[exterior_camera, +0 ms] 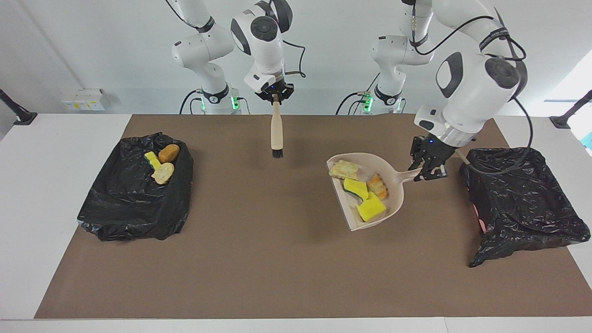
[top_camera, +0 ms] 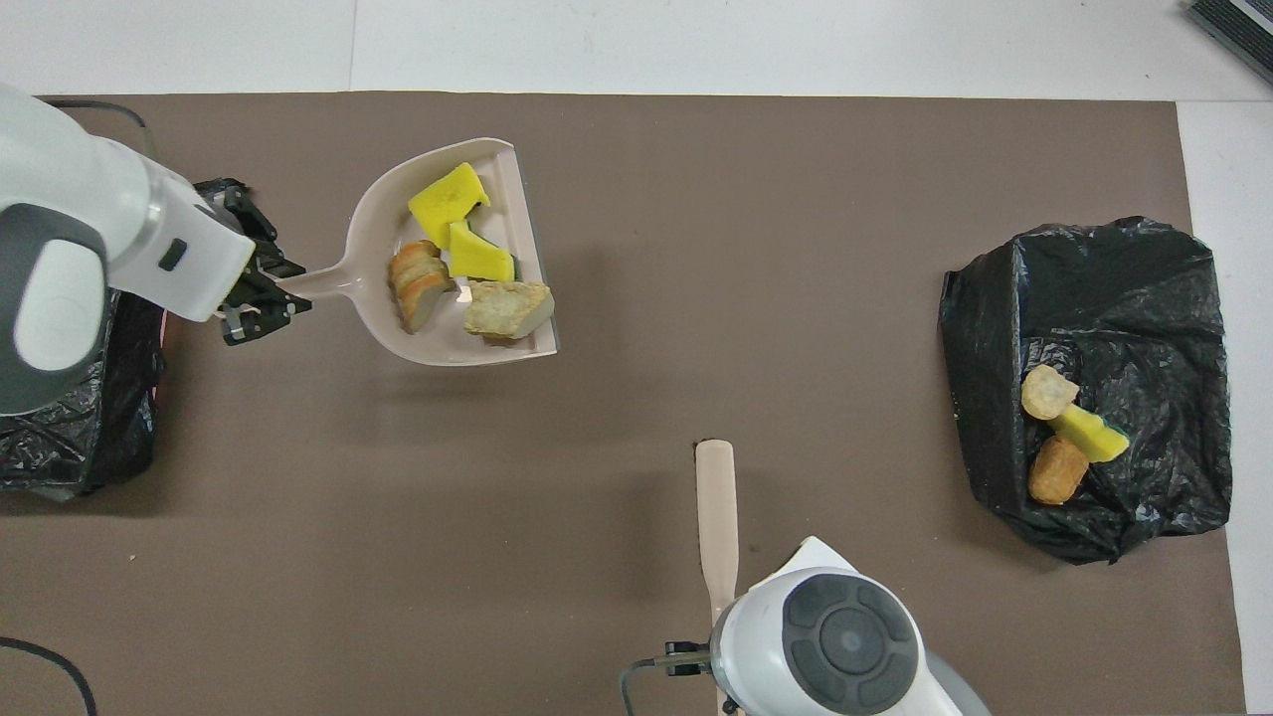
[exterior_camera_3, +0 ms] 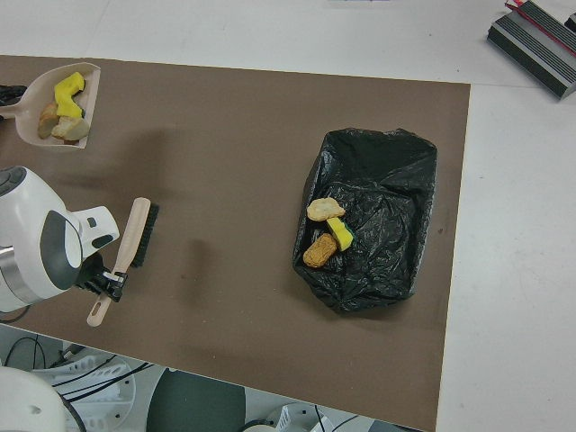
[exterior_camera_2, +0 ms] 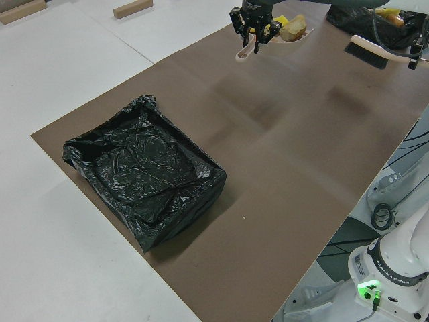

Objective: Sweep and dump trash in bin
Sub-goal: 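Carry the dustpan to the other black bag and tip it with the left gripper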

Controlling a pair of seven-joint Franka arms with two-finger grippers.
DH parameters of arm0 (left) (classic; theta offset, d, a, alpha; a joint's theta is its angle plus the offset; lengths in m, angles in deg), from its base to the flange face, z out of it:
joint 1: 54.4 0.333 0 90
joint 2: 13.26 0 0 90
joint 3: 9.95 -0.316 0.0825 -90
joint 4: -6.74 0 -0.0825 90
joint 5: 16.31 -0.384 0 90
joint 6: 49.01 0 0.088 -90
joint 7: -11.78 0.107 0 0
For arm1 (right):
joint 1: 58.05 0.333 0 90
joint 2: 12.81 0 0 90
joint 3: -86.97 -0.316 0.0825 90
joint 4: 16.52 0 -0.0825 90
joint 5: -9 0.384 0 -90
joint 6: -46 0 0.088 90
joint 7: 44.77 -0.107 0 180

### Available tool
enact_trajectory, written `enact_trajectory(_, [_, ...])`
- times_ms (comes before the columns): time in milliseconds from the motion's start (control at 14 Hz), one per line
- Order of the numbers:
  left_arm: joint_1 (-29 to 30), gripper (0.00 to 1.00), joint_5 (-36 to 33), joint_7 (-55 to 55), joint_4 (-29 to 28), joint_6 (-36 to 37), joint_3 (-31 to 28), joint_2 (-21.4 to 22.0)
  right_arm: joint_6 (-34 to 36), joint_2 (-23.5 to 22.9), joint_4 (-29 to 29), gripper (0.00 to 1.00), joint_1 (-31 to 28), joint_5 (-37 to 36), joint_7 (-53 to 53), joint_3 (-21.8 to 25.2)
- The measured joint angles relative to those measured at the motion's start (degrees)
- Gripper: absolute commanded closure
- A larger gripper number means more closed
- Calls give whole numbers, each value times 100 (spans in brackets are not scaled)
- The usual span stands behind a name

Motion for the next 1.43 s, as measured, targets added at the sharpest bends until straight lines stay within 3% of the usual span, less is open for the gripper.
enact_trajectory(428, [1551,100,5,1956,114,71,-45,-16,-628,-868,11,100,468,110,-27,-7])
enact_trajectory(642, [2211,100,-156,2823,185,68,-59,-33,-849,-1009,146,100,504,109,-27,-8])
enact_trajectory(855, [2804,100,-685,3357,621,53,-63,-301,-1118,-1077,327,100,605,109,-29,-8])
enact_trajectory(1069, [2930,100,-1583,3538,1210,-49,-50,-658,-1142,-1094,329,100,619,110,-30,-7])
enact_trajectory(1283, [2929,100,-2421,3716,1355,-687,-44,-797,-1235,-1148,328,30,609,110,-32,-5])
enact_trajectory(1354, [2931,100,-2763,3727,1345,-862,-64,-812,-1235,-1165,324,11,606,110,-32,2])
enact_trajectory(1426, [2930,100,-3161,3728,1316,-984,-68,-820,-1236,-1188,308,0,606,110,-32,9])
